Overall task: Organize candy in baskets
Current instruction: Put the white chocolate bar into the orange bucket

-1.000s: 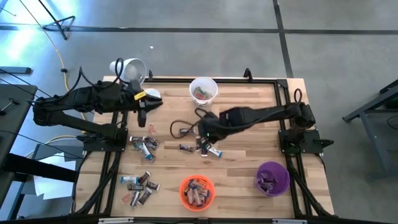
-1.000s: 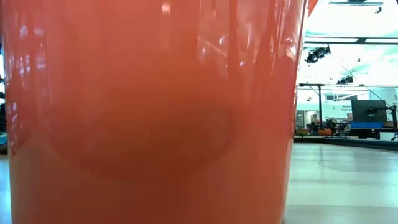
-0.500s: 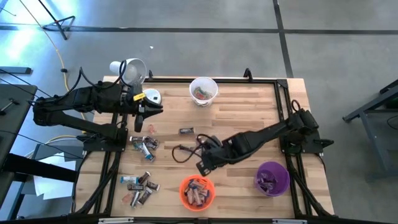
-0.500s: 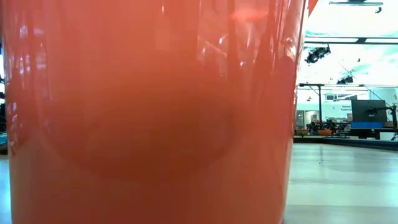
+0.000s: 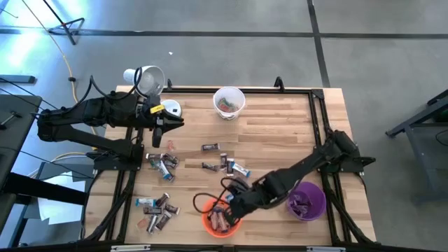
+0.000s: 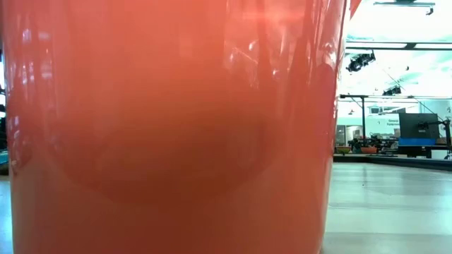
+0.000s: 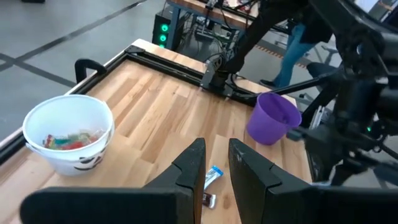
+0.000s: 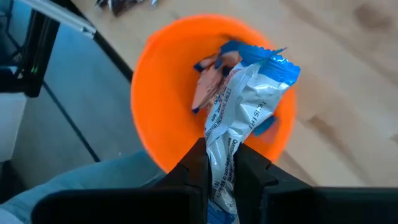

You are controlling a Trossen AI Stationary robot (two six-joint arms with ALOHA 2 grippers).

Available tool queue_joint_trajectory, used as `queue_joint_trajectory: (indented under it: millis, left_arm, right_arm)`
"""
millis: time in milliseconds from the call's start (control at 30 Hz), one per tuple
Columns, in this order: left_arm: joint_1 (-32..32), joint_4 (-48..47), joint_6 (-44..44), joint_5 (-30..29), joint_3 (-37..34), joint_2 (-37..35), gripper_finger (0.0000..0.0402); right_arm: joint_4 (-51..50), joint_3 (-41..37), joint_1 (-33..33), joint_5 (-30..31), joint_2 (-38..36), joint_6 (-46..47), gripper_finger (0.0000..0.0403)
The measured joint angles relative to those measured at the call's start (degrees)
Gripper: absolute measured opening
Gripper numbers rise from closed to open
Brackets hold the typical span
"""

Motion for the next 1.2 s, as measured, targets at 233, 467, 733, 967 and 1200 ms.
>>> queue_joint_trajectory:
  millis: [233, 467, 733, 967, 1200]
  left_arm:
    - [0.0, 0.0, -0.7, 0.0, 0.0, 0.0, 0.0055]
    - [0.0, -0.1, -0.9, 0.3, 0.0, 0.0, 0.0055]
    - [0.0, -2.5, -1.5, 0.5, 0.0, 0.0, 0.0055]
    - [0.0, -3.4, -1.6, 0.5, 0.0, 0.0, 0.0055]
    - [0.0, -3.4, 0.3, 0.4, 0.0, 0.0, 0.0055]
  right_arm:
    - [4.0, 0.0, 1.2, 0.1, 3.4, -2.5, 0.0037]
    - [11.0, 0.0, 1.1, 0.0, 6.4, -9.8, 0.0063]
    - [11.6, 0.0, 1.1, 0.3, 6.5, -12.4, 0.0135]
    - [8.9, 0.0, -0.7, -8.7, 5.7, -8.1, 0.0152]
    - [2.3, 0.0, -3.9, -9.4, 4.3, -12.5, 0.0141]
